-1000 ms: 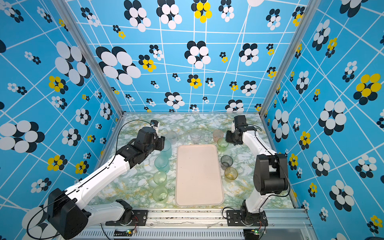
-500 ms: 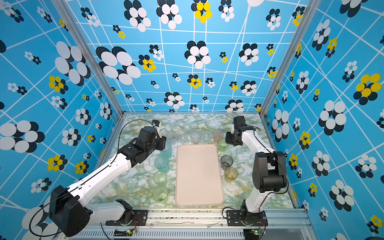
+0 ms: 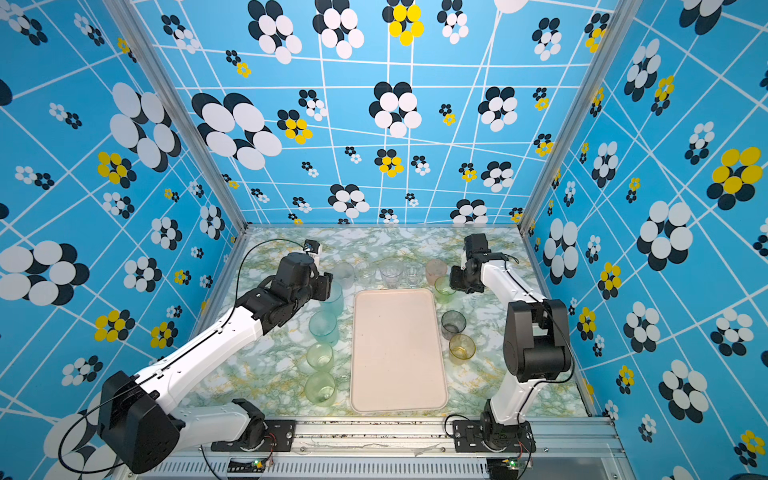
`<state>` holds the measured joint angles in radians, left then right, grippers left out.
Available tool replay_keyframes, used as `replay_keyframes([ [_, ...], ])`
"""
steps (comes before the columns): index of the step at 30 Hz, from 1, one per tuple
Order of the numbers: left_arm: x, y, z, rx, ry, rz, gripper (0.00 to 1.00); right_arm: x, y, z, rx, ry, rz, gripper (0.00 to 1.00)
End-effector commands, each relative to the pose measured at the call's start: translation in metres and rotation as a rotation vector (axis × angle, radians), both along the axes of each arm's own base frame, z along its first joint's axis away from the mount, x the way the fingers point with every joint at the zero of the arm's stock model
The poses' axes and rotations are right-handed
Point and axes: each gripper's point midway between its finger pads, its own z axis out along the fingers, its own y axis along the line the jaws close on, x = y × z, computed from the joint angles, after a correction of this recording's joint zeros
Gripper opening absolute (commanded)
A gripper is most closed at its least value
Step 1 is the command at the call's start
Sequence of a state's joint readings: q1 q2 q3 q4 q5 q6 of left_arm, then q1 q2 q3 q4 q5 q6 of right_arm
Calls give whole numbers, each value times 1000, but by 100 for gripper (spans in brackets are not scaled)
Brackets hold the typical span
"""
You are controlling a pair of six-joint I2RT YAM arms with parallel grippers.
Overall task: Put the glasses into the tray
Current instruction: 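Lower the right gripper and grasp the green glass rim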
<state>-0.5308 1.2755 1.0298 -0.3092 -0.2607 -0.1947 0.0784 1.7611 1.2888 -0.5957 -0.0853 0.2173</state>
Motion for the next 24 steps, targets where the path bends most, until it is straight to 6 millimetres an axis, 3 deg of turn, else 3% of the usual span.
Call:
replay_keyframes([
  [1, 3, -4, 9, -14, -19, -12, 61, 0, 2, -3, -21, 23, 18, 18],
  [10, 2, -3, 7, -11, -17, -13, 61, 3, 3, -7, -28, 32, 21, 16],
  [15, 2, -3, 5, -12, -13, -15, 61, 3, 4, -10, -34, 41, 20, 8],
  [24, 2, -1, 2, -6, -5, -12, 61, -1, -4, 8, -80, 3, 7, 7],
])
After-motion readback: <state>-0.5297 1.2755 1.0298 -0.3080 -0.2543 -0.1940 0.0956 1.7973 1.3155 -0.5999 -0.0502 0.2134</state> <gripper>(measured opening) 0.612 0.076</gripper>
